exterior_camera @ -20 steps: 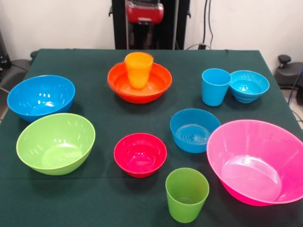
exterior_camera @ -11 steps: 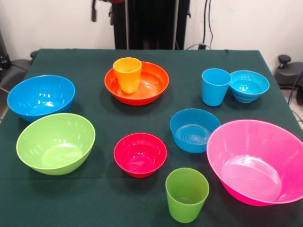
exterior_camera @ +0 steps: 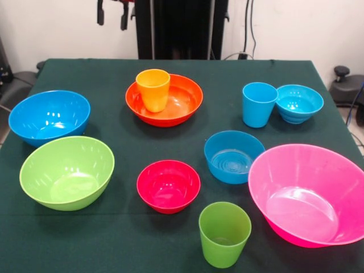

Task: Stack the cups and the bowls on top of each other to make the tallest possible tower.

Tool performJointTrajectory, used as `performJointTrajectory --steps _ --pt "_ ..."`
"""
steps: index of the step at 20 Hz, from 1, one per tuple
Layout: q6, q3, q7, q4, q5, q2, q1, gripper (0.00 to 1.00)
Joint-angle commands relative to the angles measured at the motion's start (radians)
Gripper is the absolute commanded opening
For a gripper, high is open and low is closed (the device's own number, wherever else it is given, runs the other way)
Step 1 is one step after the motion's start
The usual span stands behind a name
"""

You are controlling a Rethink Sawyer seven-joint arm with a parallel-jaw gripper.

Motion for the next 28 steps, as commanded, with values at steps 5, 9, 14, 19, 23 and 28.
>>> performJointTrajectory --steps 5,9,14,19,23,28 --pt "0.049 0.108 0.01 -0.13 -0.011 0.113 0.07 1.0" --pt "0.037 0.12 0.009 -0.135 -0.015 0.13 0.053 1.0" --pt "0.097 0.209 -0.057 -0.118 0.008 0.112 -0.043 1.0" --pt "0.164 0.264 -0.093 -0.113 0.032 0.074 -0.085 1.0" --pt "0.172 0.277 -0.087 -0.124 0.018 0.079 -0.087 1.0" --pt "0.198 0.299 -0.092 -0.123 0.019 0.064 -0.098 1.0"
